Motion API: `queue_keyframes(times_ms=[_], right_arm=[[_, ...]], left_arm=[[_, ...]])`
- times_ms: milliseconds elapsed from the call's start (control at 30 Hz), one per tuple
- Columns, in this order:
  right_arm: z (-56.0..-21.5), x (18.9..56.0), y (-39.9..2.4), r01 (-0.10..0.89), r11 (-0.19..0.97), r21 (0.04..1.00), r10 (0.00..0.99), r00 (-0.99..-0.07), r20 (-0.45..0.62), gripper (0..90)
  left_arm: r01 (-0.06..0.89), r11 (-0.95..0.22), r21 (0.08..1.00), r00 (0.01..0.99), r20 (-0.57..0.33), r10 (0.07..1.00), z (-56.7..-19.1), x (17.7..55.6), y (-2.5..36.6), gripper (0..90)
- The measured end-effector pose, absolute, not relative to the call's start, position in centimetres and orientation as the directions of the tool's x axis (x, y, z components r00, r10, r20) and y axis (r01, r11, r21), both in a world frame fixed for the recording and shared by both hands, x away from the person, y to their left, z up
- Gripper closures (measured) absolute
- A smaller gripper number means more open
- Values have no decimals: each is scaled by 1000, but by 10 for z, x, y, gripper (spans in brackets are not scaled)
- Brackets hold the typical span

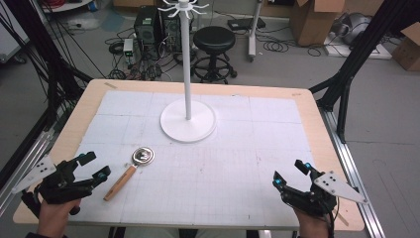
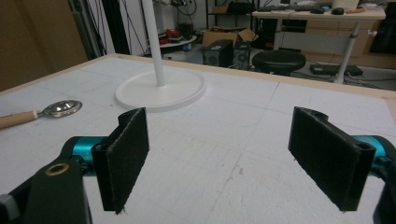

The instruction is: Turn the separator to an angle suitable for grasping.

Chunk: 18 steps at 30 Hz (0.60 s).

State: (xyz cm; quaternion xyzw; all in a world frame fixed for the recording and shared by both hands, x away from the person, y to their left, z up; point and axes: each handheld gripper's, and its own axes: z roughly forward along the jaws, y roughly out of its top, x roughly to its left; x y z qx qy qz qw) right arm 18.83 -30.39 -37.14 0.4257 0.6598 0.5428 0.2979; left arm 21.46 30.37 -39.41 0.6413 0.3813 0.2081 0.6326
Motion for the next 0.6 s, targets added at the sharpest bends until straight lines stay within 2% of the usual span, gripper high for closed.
queue_keyframes(times_ms=[400, 600], right_arm=[[-372, 190, -303, 241, 60, 969, 886, -460, 60, 190], [-372, 190, -301, 244, 75, 967, 886, -461, 47, 192]], left_arm=[[253, 36, 967, 676, -203, 709, -395, 216, 295, 225], [306, -34, 951, 718, -207, 664, -402, 218, 281, 225]])
